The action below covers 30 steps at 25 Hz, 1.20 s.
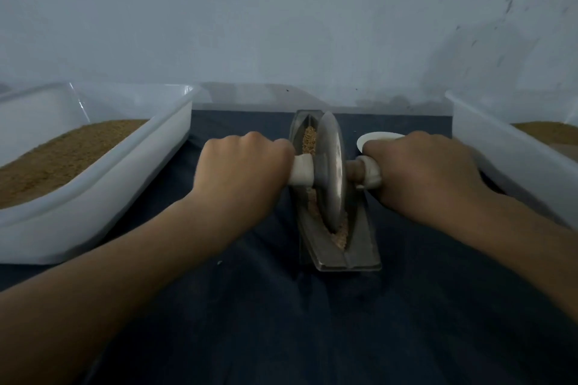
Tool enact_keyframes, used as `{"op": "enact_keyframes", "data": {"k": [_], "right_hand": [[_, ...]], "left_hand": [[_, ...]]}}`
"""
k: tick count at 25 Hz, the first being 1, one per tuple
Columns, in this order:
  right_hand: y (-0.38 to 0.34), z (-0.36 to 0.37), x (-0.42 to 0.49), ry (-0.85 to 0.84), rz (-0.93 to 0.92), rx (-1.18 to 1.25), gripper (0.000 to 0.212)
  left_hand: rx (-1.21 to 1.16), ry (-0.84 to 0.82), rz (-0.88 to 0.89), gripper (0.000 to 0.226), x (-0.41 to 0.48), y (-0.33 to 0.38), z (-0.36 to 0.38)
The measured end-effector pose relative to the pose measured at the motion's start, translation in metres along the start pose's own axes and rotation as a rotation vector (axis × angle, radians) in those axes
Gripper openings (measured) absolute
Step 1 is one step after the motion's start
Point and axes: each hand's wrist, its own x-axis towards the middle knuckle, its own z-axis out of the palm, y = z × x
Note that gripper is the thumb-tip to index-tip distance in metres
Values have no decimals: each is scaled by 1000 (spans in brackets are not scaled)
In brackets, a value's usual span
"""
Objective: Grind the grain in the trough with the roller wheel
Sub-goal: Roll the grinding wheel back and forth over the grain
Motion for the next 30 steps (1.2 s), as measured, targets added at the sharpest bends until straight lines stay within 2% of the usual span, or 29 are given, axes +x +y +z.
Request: {"op": "enact_keyframes", "data": {"k": [3,4,6,7,8,10,12,13,15,18,20,21,22,24,26,29,30], "right_hand": [[-4,19,32,-276,183,111,22],[-4,24,42,-328,229,133,16],[-4,24,49,-364,244,155,12],[-2,19,44,-351,218,146,15],[0,14,34,-297,167,115,21],[-2,2,6,-107,65,22,34],[-2,-8,-13,66,33,-11,37],[1,-6,-14,70,32,-16,37],[-1,5,-2,-70,71,-10,36],[-3,28,42,-235,242,101,17],[-1,35,58,-292,270,132,13],[2,33,55,-298,247,136,17],[5,29,46,-265,196,115,24],[7,15,11,-99,81,25,37],[8,3,-13,55,35,-23,41],[5,7,8,-53,58,-76,32],[3,14,25,-114,108,-14,27]], "left_hand": [[37,-125,-62,9,34,7,18],[30,-157,-74,3,46,8,20],[12,-204,-80,5,52,7,20],[11,-192,-70,1,45,5,16],[-1,-153,-60,8,32,3,11],[-20,-35,20,30,0,0,3],[-34,47,66,39,-13,-6,-5],[-33,50,66,39,-10,-7,-4],[46,-27,17,34,5,-1,6],[33,-59,-79,9,48,2,33],[10,-108,-97,5,63,0,38],[4,-108,-80,5,59,-2,37],[4,-84,-48,15,49,-5,33],[-10,13,41,33,16,-11,22],[-18,88,92,34,-5,-20,15],[6,-41,-19,27,5,-12,22],[4,-57,-88,21,19,-8,29]]}}
